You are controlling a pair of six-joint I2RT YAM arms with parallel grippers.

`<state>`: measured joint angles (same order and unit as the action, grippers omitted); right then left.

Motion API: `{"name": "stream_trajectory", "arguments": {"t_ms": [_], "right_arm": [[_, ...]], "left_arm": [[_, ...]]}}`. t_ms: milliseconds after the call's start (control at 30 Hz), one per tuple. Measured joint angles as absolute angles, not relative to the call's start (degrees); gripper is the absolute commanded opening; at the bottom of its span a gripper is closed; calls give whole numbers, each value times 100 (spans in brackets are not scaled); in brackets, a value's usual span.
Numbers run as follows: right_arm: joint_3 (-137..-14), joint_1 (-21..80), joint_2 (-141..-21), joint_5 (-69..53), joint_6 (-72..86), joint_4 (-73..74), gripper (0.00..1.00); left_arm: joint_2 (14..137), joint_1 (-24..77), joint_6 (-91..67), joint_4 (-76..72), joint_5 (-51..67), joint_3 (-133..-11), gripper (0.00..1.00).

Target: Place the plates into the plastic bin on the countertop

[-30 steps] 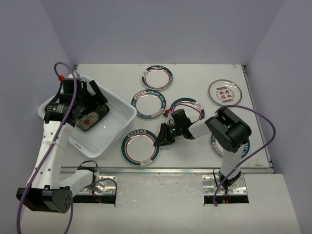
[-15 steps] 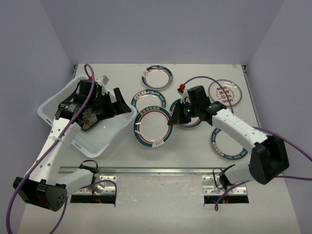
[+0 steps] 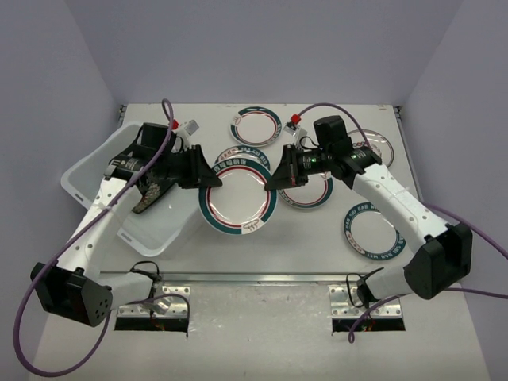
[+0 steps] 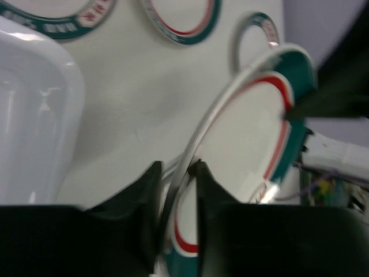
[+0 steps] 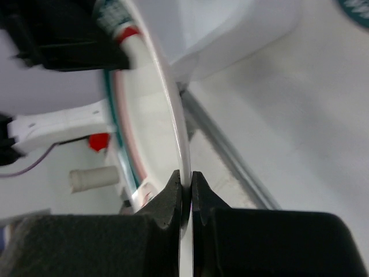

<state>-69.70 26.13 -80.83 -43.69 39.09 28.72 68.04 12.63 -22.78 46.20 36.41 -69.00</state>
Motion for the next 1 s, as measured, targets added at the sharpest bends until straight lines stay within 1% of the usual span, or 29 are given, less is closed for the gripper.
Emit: {"name": "stream_trajectory", "arguments": {"t_ms": [67,100,133,200,300,433,533,667,733,800,833,933,1000], "right_arm": [[-6899,2484,-8191,-4452,4021,2793,73],[-6879,2443,-8227,-4494,4099,2727,93],[-6877,2439,-8235,-4512,4173,2628,99],[-6877,2426,-8214,-4488,4213,2484,99],[-6879,2275,-8188,-4258,4205,2575,99],[-6867,1884,-8140,-3728,4043,2943,99],[-6711,1698,-7962,-3437,3890,3150,99],[-6378,1662,-7594,-3135,3718,3341,99],[-6266,1663,-7443,-2937,3678,3463,99],[-6222,1664,-7339,-2636,3640,3587,99],[-6216,1663,-7301,-2456,3622,3625,99],[-6164,1613,-7178,-2073,3536,3696,99],[-6133,1571,-7153,-1986,3473,3720,99]], "left_arm": [[6732,1291,-2286,4556,3599,-7057,0],[6704,1304,-2314,4563,3484,-7134,0],[6696,1314,-2364,4612,3249,-7203,0],[6725,1266,-2455,4690,2579,-7320,0],[6844,573,-2674,4829,1894,-7471,0],[6866,-1282,-3136,4773,1254,-7469,0],[6864,-2368,-3471,4638,445,-7374,0],[6920,-2723,-3792,4432,-183,-7027,0],[7091,-2771,-3904,4318,-312,-6818,3],[7370,-2794,-3980,4242,-415,-6667,11],[7534,-2796,-4011,4143,-445,-6590,12],[8008,-2804,-4102,3838,-477,-6388,24],[8235,-2817,-4131,3692,-490,-6304,33]]}}
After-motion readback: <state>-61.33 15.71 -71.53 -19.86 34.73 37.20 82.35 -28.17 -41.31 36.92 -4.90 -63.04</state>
